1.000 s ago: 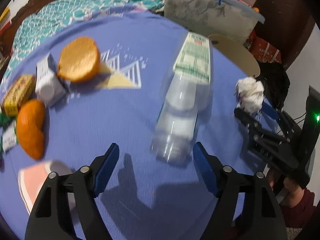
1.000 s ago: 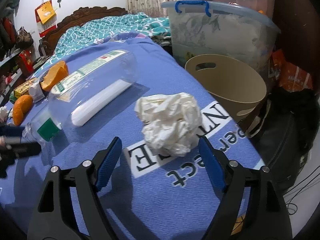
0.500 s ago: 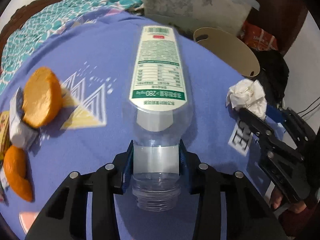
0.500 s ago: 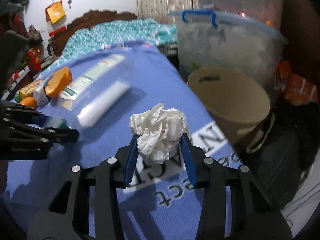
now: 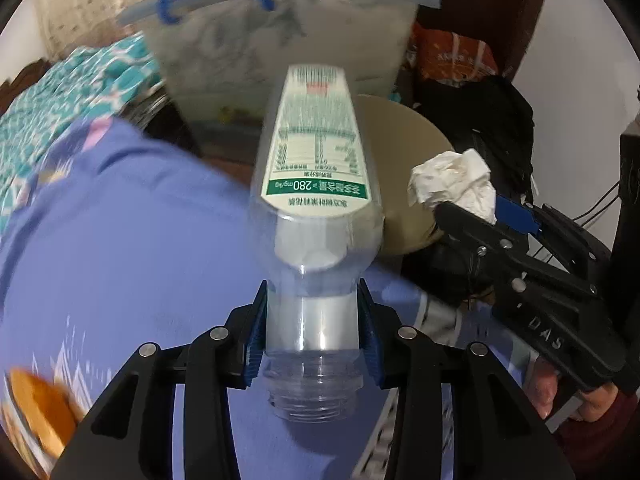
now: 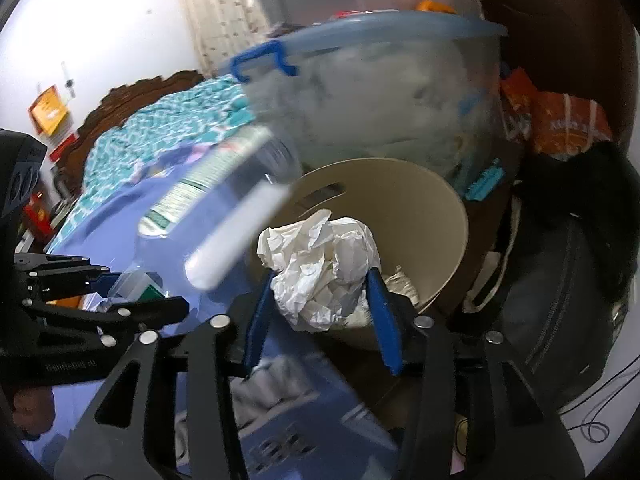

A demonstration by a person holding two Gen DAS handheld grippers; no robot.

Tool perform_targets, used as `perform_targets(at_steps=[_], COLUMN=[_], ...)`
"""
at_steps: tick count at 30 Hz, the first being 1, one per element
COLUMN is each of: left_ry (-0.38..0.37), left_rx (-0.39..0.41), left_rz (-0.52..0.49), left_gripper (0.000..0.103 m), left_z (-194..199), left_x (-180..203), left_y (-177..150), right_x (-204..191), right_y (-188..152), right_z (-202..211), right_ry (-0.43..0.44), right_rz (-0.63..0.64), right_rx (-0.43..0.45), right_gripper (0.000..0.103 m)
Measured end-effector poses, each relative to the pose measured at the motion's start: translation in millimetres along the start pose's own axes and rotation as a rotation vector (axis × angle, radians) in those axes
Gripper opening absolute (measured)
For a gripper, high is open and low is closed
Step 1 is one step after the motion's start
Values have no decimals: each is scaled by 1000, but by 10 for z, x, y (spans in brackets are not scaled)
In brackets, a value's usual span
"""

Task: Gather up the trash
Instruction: 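Drop the bottle and tissue into the beige wastebasket, opening both grippers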

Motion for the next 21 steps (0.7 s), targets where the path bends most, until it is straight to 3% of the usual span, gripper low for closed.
perform_targets(at_steps=[1, 2, 6, 10, 16, 21], left_ry=[14, 60, 92, 110, 114, 169], left_rx=[0, 5, 56, 86, 105, 100], left_rz=[-11, -11, 29, 59, 139, 320], left_gripper=[59, 69, 71, 71, 71, 71], left_z=[-25, -29, 184, 473, 1048, 1595], left_x=[11, -2, -40, -47, -86, -360], left_y=[56, 113, 92, -194, -1243, -2404], right_x=[26, 48, 110, -22, -532, -1191], right_y=[26, 48, 90, -60, -460, -951], right_z=[5, 13, 207, 358, 457, 496], right_ry=[-9, -20, 2, 38, 145, 255], right_rz=[-14, -28, -71, -57, 3, 111], right_rx=[13, 27, 92, 100, 21, -91], right_gripper=[64, 64, 66, 66, 66, 66])
Point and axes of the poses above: each gripper's, at about its wrist camera, not at the fingertips, and z roughly against the way its jaws point, x to its right, y to its top, the point moved 3 cm from there along -z, roughly the way its jaws point, and after that the axes turned 15 degrees about -z, right-handed, at the moved point
